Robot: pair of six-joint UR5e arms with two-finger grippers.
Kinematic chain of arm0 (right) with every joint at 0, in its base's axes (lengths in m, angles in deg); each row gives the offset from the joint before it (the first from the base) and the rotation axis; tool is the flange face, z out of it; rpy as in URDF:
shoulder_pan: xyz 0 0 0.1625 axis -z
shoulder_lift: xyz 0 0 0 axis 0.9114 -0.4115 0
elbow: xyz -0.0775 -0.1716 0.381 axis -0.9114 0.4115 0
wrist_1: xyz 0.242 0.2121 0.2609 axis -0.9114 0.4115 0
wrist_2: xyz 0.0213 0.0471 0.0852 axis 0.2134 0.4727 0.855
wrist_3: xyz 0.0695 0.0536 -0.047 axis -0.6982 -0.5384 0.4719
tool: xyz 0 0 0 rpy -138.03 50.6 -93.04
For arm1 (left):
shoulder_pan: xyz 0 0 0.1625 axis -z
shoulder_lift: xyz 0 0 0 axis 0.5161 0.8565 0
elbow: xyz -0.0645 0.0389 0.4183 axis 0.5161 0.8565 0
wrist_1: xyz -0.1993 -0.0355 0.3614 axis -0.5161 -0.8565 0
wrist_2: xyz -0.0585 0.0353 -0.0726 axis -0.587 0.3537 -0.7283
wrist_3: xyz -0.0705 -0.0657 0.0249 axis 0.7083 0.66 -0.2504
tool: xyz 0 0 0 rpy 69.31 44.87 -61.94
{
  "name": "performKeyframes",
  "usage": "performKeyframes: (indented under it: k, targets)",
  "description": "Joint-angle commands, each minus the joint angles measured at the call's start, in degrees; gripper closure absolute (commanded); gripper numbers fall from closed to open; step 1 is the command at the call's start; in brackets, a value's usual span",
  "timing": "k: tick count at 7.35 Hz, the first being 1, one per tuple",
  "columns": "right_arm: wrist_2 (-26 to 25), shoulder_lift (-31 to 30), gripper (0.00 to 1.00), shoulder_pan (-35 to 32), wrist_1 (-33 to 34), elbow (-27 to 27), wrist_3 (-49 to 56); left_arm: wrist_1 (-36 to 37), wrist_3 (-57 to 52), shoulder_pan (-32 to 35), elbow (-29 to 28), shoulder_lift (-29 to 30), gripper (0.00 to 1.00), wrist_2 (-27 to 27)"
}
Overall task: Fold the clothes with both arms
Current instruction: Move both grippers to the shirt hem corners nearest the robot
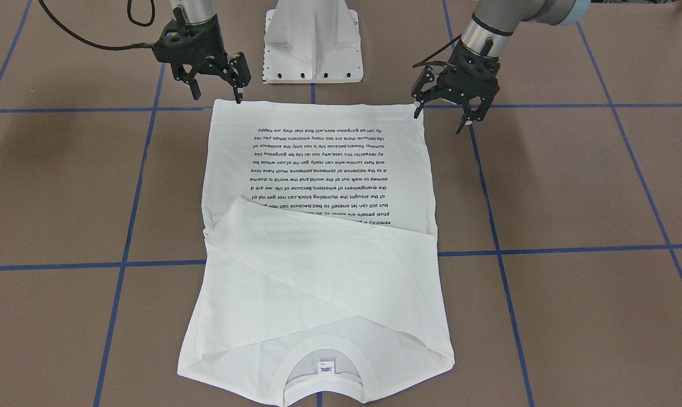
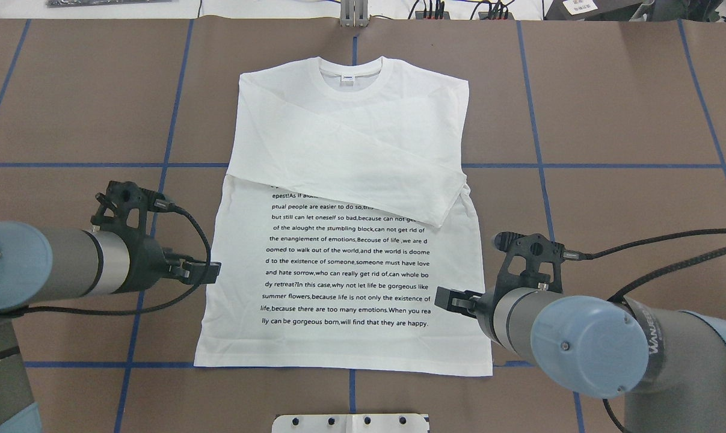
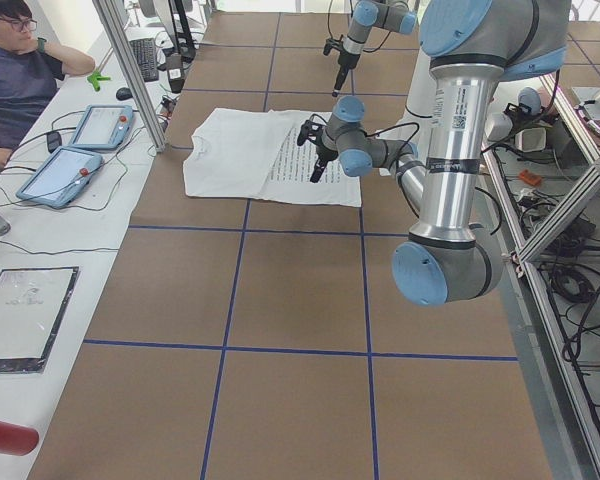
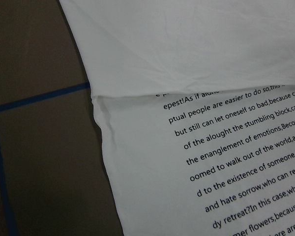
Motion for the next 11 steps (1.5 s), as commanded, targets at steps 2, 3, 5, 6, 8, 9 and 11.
performKeyframes:
  k: [2,3,5,6,8,9,11]
  targets:
    - [-0.89,-0.71,0.0,1.53,0.06,-0.34,-1.11,0.04,10.65,-11.35,-2.9,-2.16,0.0,8.33]
    - [-0.89,-0.71,0.0,1.45,0.06,-0.26,-1.02,0.48,13.46,-13.98,-3.26,-2.51,0.08,10.25]
    - [-0.89,-0.71,0.0,1.45,0.06,-0.17,-1.02,0.92,15.51,-16.19,-3.96,-2.6,0.42,11.24]
    - [-0.89,-0.71,0.0,1.45,0.06,-0.17,-1.02,0.92,15.51,-16.46,-4.4,-2.69,0.44,11.24]
    - [-0.89,-0.71,0.0,1.45,0.06,-0.08,-1.02,1.01,15.6,-16.64,-4.84,-2.69,0.45,11.24]
    - [-0.89,-0.8,0.0,1.45,0.06,-0.08,-1.02,1.01,15.51,-16.64,-4.93,-2.69,0.48,11.24]
    - [-0.89,-0.8,0.0,1.45,0.06,-0.08,-1.02,1.01,15.51,-16.64,-4.85,-2.69,0.78,11.24]
